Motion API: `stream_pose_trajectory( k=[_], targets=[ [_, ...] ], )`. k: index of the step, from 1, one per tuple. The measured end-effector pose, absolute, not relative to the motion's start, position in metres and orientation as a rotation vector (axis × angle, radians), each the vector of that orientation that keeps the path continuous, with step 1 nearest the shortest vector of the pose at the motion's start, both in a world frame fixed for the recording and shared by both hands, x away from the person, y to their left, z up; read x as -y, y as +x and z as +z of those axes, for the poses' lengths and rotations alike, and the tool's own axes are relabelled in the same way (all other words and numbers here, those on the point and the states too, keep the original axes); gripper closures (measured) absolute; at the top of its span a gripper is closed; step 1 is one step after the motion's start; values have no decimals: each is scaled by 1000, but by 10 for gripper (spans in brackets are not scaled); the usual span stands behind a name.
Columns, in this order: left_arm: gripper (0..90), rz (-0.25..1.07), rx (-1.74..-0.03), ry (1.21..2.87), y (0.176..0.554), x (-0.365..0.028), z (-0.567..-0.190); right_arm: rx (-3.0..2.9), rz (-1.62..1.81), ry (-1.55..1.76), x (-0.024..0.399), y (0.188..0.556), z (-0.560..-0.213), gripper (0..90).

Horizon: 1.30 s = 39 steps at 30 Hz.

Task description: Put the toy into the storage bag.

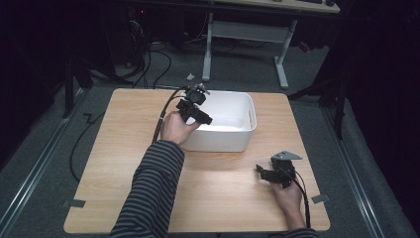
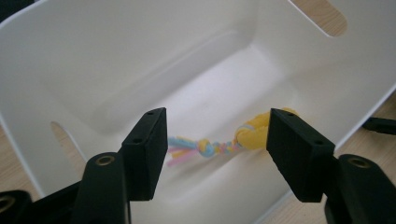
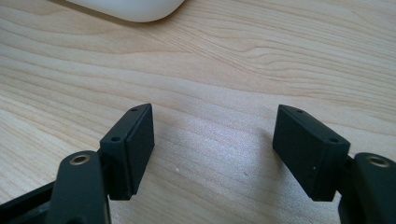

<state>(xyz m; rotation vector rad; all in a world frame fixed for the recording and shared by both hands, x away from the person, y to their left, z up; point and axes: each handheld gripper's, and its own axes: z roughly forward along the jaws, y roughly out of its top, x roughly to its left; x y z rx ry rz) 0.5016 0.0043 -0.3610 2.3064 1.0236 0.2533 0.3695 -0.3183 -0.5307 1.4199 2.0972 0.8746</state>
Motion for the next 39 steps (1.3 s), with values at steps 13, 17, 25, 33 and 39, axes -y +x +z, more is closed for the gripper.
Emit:
stream_pose_trajectory(
  k=[13,17,25,33,39],
  targets=[
    [363,327,-1055,2166,475,-54,-345,-2097,875,1420,318,369,-531,298],
    [360,352,-1057,2135,467,-69,-339,-2097,875,1420,318,369,-531,298],
    [360,383,-1069,2052,444,-98,-342,-2098,875,1421,318,369,-531,298],
    [326,434,-1205,1952,402,-140,-425,-2098,875,1420,318,369,-531,298],
    [321,447,-1428,1905,384,-168,-518,-2100,875,1417,318,369,-531,299]
  ],
)
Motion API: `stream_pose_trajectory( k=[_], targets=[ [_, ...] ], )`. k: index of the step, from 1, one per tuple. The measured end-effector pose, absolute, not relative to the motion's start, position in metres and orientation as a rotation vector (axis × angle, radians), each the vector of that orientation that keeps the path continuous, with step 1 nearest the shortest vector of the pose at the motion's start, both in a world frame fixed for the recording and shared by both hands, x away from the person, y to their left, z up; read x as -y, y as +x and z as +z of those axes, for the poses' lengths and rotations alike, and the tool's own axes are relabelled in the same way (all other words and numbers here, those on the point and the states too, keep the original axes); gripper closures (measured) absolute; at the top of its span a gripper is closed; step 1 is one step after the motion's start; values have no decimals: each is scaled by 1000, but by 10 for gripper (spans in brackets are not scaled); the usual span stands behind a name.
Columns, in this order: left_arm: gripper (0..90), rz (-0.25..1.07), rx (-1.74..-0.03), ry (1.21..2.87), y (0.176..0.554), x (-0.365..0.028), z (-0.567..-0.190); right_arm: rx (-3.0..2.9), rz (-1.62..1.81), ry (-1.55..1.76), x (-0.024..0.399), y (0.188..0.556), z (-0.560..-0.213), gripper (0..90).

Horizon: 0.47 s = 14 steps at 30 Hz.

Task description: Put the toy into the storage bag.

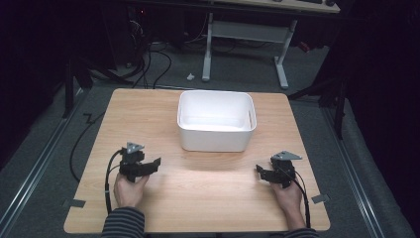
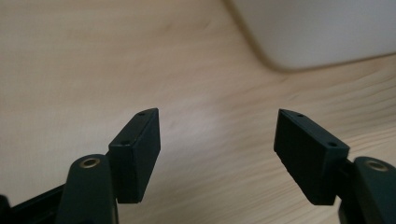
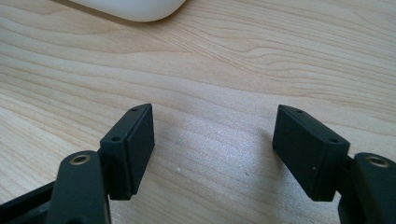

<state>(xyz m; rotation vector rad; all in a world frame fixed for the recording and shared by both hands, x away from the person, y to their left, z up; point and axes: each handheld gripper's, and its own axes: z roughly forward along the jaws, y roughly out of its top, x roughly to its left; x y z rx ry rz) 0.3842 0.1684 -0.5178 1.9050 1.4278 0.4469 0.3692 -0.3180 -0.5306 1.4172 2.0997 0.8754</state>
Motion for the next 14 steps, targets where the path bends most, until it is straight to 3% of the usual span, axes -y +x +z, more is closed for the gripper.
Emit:
stream_pose_trajectory(
  k=[8,14],
  targets=[
    [286,612,-1416,1927,377,-168,-536,-2099,876,1419,318,369,-531,298],
    [241,603,-1404,1943,377,-167,-536,-2098,875,1420,318,369,-531,298]
  ],
)
